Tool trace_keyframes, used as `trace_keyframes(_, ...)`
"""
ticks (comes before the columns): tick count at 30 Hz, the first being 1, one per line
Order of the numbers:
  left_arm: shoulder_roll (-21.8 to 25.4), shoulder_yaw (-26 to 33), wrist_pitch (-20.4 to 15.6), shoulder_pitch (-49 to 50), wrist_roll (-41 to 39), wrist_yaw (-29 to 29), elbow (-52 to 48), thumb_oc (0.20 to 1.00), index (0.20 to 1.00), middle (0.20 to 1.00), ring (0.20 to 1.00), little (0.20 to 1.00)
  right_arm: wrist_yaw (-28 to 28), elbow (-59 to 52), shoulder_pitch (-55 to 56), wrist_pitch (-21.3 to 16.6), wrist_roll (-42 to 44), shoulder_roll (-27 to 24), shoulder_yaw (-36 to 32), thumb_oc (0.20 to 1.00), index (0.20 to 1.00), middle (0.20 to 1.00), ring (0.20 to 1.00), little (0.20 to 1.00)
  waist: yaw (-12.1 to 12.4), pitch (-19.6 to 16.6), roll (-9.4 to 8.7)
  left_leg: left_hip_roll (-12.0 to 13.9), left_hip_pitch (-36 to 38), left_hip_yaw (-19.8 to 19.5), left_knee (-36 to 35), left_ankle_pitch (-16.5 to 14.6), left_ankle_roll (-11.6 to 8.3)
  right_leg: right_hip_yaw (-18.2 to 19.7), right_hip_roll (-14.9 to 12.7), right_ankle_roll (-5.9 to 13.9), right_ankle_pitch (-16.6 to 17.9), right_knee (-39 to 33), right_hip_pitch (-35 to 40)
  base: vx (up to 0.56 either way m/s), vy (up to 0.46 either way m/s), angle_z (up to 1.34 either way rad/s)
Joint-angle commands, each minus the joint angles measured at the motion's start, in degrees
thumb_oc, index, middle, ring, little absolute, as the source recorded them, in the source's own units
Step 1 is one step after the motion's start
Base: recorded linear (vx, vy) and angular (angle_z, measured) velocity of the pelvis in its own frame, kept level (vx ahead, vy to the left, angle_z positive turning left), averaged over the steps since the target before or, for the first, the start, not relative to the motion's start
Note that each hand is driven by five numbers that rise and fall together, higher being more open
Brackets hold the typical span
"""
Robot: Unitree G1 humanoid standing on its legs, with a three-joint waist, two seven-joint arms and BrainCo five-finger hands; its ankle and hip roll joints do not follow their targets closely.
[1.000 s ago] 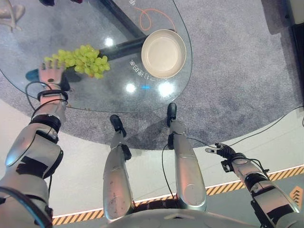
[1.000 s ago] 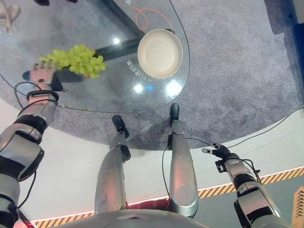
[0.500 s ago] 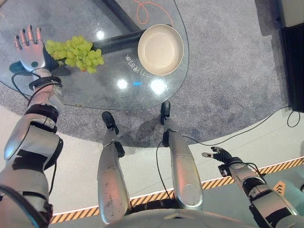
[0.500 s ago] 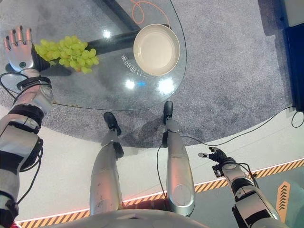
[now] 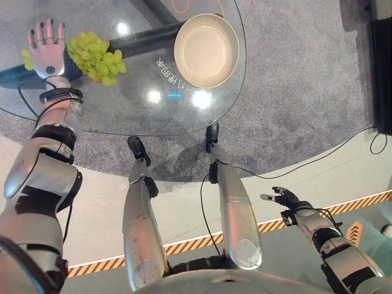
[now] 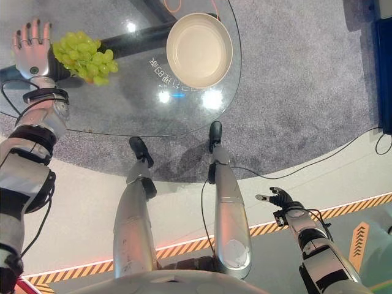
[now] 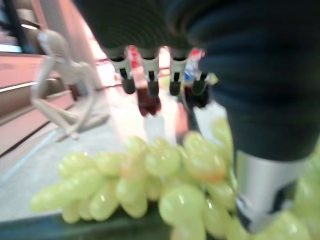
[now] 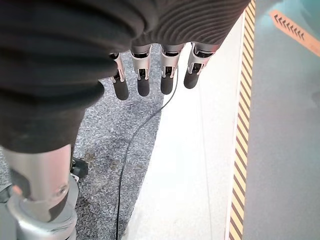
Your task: Pick up fruits into the plate
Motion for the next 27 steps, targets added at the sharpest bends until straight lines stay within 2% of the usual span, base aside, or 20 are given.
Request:
trace_keyframes(1, 1.41, -1.07, 0.00, -1.72, 4.13, -6.01, 3.33, 1.000, 1.000, 1.000, 1.000, 1.000, -1.70, -0.91, 2.38, -0.04, 1.11, -2.65, 1.19, 1.000, 1.000, 1.000, 1.000, 1.000, -1.17, -0.86, -0.88, -4.26, -3.49, -0.30, 9.44, -10.56, 0.60, 0.46, 5.93, -1.42, -5.03, 4.15, -0.93, 0.08, 0.080, -0.04)
trace_keyframes(5, 1.55, -4.42, 0.63, -2.53, 4.78, -12.21, 4.07, 1.000, 1.000, 1.000, 1.000, 1.000, -2.30, -2.13, 2.02, -0.90, 0.96, -4.06, 0.58, 1.000, 1.000, 1.000, 1.000, 1.000, -1.88, -0.86, -0.35, -4.31, -4.80, 0.05, 10.19, -10.81, 0.56, 0.78, 5.50, -1.26, -4.70, 4.24, -2.42, 0.01, 0.065, -0.05)
trace_keyframes(6, 1.60, -5.12, 1.79, -2.34, 5.08, -13.32, 4.14, 1.000, 1.000, 1.000, 1.000, 1.000, -2.62, -2.67, 1.87, -0.81, 0.98, -4.33, 0.50, 1.000, 1.000, 1.000, 1.000, 1.000, -2.00, -0.86, -0.18, -4.37, -5.04, 0.16, 10.36, -10.82, 0.50, 0.89, 5.39, -1.21, -4.53, 4.14, -2.65, 0.02, 0.063, -0.04)
trace_keyframes(8, 1.75, -5.56, 1.89, -2.01, 4.77, -13.41, 4.32, 1.000, 1.000, 1.000, 1.000, 1.000, -2.84, -3.39, 1.82, -0.63, 1.10, -4.64, 0.60, 1.000, 1.000, 1.000, 1.000, 1.000, -2.11, -0.86, -0.03, -4.41, -5.26, 0.20, 10.49, -10.80, 0.46, 0.99, 5.31, -1.18, -4.38, 4.12, -2.92, 0.01, 0.047, -0.03)
trace_keyframes(10, 2.24, -6.57, 2.75, -2.29, 6.38, -16.07, 5.05, 1.000, 1.000, 1.000, 1.000, 1.000, -3.10, -4.59, 1.69, -1.04, 1.55, -5.36, 0.35, 1.000, 1.000, 1.000, 1.000, 1.000, -2.40, -0.86, 0.16, -4.34, -5.94, 0.34, 10.66, -10.72, 0.33, 1.06, 5.09, -1.13, -4.21, 3.97, -3.61, 0.01, 0.043, -0.02)
trace_keyframes(13, 2.85, -6.97, 3.83, -1.76, 7.65, -18.35, 5.12, 1.000, 1.000, 1.000, 1.000, 1.000, -3.94, -5.97, 1.93, -0.95, 1.18, -5.85, 0.18, 1.000, 1.000, 1.000, 1.000, 1.000, -2.52, -0.86, 0.37, -4.30, -6.47, 0.42, 10.84, -10.67, 0.24, 1.07, 4.94, -1.12, -4.09, 3.86, -4.09, 0.00, 0.023, -0.02)
trace_keyframes(16, 3.70, -7.81, 5.29, -1.61, 8.65, -23.91, 5.60, 1.000, 1.000, 1.000, 1.000, 1.000, -3.94, -7.02, 2.17, -1.13, 0.56, -6.83, -0.17, 1.000, 1.000, 1.000, 1.000, 1.000, -2.63, -0.86, 0.45, -4.18, -7.29, 0.35, 11.18, -10.64, 0.15, 1.00, 4.85, -1.10, -4.02, 4.04, -4.82, 0.00, 0.010, -0.01)
trace_keyframes(20, 4.57, -8.56, 5.81, -0.64, 9.38, -28.42, 5.62, 1.000, 1.000, 1.000, 1.000, 1.000, -4.30, -7.74, 2.82, -1.61, 0.12, -7.66, -0.48, 1.000, 1.000, 1.000, 1.000, 1.000, -2.55, -0.86, 0.76, -4.28, -7.95, 0.20, 11.52, -10.58, 0.07, 0.95, 4.77, -1.09, -3.89, 4.22, -5.38, 0.00, 0.000, 0.00)
trace_keyframes(23, 4.61, -8.81, 7.97, 0.19, 8.26, -31.21, 5.94, 1.000, 1.000, 1.000, 1.000, 1.000, -4.37, -8.43, 2.97, -2.10, 0.18, -8.32, -0.72, 1.000, 1.000, 1.000, 1.000, 1.000, -2.51, -0.86, 0.85, -4.37, -8.14, -0.14, 11.62, -10.64, 0.05, 0.98, 4.69, -1.08, -3.94, 4.13, -5.45, 0.00, 0.000, 0.00)
trace_keyframes(24, 4.44, -8.56, 9.16, 0.74, 7.37, -32.03, 6.23, 0.774, 0.774, 0.774, 0.774, 0.774, -4.46, -8.69, 2.66, -2.09, 0.45, -8.53, -0.77, 1.000, 1.000, 1.000, 1.000, 1.000, -2.42, -0.86, 0.90, -4.45, -8.20, -0.22, 11.55, -10.57, 0.07, 1.00, 4.75, -1.11, -3.95, 4.17, -5.51, 0.00, 0.000, 0.00)
trace_keyframes(25, 4.27, -8.27, 9.24, 1.05, 6.86, -31.98, 6.69, 0.476, 0.476, 0.476, 0.476, 0.476, -4.95, -8.98, 2.32, -2.19, 0.61, -8.48, -0.63, 1.000, 1.000, 1.000, 1.000, 1.000, -2.37, -0.86, 0.90, -4.45, -8.39, -0.29, 11.61, -10.52, 0.05, 1.01, 4.79, -1.13, -3.96, 4.23, -5.65, 0.00, 0.000, 0.00)
trace_keyframes(27, 3.96, -7.72, 9.10, 1.42, 5.62, -31.56, 7.07, 0.200, 0.200, 0.200, 0.200, 0.200, -5.23, -9.56, 1.87, -2.37, 0.55, -8.75, -0.53, 1.000, 1.000, 1.000, 1.000, 1.000, -2.30, -0.86, 0.70, -4.38, -8.57, -0.45, 11.52, -10.41, 0.04, 0.94, 4.85, -1.14, -4.00, 4.29, -5.75, 0.00, 0.000, 0.00)
